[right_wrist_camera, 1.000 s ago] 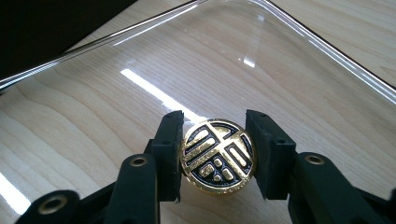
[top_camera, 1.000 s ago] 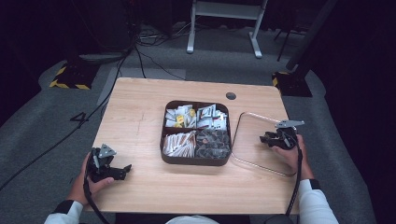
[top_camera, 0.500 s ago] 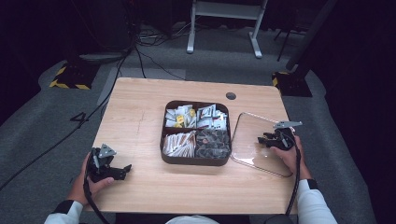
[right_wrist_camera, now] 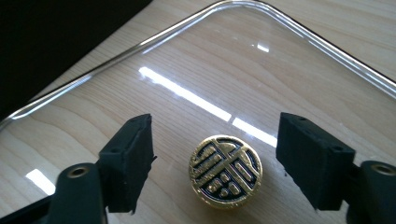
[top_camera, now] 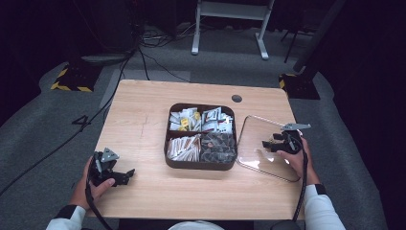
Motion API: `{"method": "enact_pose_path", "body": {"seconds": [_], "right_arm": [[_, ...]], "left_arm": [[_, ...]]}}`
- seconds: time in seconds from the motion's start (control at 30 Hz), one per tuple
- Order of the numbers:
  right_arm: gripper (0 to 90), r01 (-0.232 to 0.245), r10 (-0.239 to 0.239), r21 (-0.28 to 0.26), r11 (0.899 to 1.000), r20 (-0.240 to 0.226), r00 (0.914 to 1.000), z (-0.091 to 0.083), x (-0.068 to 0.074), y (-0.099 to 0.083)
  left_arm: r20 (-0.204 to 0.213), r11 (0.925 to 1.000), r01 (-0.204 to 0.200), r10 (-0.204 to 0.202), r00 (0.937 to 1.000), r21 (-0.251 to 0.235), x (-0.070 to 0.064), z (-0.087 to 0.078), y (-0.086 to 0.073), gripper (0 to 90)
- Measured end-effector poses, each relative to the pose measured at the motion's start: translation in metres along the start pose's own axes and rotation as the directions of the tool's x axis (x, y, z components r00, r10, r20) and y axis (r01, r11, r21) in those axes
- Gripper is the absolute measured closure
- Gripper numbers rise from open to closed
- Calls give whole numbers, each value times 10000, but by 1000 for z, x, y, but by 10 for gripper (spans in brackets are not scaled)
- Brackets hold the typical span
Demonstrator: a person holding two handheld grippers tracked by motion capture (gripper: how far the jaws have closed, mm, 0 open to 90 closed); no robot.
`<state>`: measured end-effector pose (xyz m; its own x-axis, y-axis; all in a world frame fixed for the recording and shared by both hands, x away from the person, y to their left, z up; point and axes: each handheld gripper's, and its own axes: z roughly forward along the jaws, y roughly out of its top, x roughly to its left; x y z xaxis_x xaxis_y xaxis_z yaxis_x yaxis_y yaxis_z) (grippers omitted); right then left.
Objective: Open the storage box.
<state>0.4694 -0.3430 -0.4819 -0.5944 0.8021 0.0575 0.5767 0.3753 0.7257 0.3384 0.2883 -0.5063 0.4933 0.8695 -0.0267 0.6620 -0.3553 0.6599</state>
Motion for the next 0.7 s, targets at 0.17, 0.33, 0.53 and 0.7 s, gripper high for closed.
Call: {"method": "enact_pose_path", "body": {"seconds": [0.17,0.33,0.53,0.7], "right_arm": [[267,-88,87,-204,9998,-58,9999,-4,3,6],[267,36,-39,-417,9991,-61,10000,-10,8,12],[268,215,-224,-601,9980,-145,9996,-15,13,17],[273,428,-446,-702,9966,-248,9987,-20,21,25]], "left_arm": [[-18,10000,4,-4,10000,-28,0,0,0,2],[-1,10000,1,-1,10000,-7,0,0,0,2],[-21,10000,8,-8,10000,-35,0,0,0,2],[-18,10000,-21,21,10000,-30,0,0,0,2]]}}
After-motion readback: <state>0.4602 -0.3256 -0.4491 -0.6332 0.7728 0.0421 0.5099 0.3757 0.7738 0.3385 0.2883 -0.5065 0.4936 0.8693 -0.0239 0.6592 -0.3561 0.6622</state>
